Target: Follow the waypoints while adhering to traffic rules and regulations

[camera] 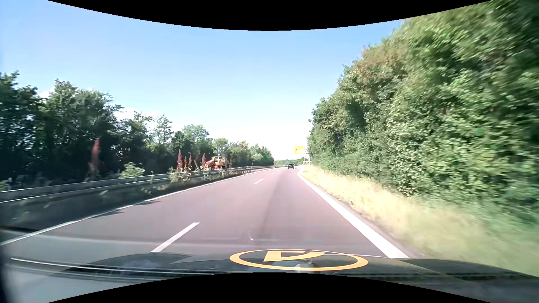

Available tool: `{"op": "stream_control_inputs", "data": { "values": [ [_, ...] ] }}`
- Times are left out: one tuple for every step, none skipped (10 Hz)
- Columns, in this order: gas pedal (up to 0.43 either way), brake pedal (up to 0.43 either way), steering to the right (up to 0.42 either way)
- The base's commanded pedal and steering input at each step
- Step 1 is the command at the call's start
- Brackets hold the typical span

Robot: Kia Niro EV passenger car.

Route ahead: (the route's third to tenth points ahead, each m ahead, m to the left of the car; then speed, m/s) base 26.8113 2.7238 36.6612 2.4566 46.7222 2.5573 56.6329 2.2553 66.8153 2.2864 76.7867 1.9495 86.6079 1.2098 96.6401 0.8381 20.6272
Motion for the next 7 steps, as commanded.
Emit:
{"op": "stream_control_inputs", "data": {
  "values": [
    [0.177,0.000,-0.001],
    [0.177,0.000,-0.001],
    [0.189,0.000,-0.001],
    [0.189,0.000,-0.001],
    [0.189,0.000,-0.001],
    [0.189,0.000,-0.001],
    [0.189,0.000,0.000]
  ]
}}
